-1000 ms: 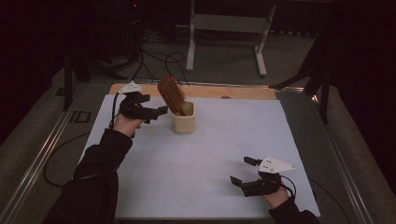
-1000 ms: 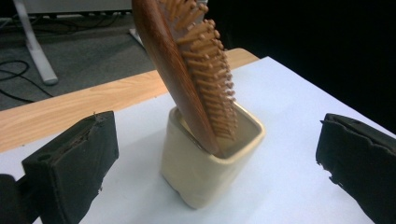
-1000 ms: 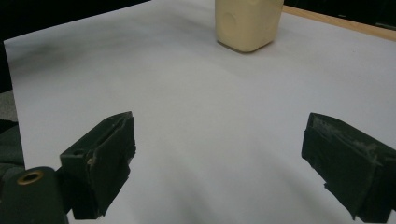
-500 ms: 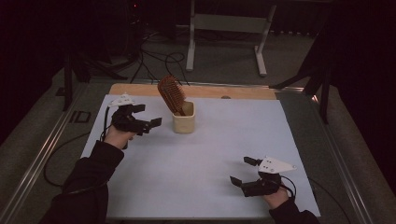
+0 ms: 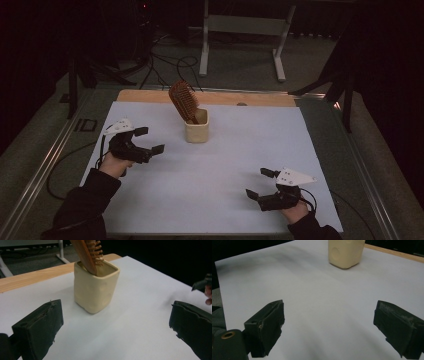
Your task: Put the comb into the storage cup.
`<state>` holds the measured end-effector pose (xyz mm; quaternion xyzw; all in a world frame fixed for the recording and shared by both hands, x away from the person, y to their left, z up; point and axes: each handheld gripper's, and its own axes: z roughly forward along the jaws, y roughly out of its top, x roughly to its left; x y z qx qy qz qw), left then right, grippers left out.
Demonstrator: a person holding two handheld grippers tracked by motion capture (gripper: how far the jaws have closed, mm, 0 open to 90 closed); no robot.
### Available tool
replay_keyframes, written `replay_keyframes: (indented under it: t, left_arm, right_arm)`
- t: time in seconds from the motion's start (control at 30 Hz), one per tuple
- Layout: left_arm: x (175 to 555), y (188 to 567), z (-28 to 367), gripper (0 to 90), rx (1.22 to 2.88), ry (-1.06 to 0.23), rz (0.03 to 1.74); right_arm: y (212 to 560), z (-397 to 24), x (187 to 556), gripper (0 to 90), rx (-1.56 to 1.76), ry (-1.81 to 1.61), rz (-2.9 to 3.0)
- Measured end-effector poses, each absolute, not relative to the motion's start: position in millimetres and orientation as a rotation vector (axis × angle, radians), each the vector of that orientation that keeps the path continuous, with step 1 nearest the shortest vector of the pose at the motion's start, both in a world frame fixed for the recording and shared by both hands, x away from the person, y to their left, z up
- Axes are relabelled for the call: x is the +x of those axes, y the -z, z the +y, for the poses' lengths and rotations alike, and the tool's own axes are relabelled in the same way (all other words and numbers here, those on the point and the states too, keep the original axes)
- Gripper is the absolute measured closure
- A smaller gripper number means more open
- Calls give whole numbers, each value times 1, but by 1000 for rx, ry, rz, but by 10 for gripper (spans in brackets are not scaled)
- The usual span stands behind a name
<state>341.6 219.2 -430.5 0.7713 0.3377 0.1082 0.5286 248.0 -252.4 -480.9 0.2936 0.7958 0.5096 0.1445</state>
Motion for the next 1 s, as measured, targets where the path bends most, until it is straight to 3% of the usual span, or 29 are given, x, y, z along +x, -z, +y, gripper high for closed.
replay_keyframes:
  t: [1.0]
  left_arm:
    - [279,478,235,0,1862,-293,786]
  right_arm:
    - [482,-252,248,96,853,-1464,2297]
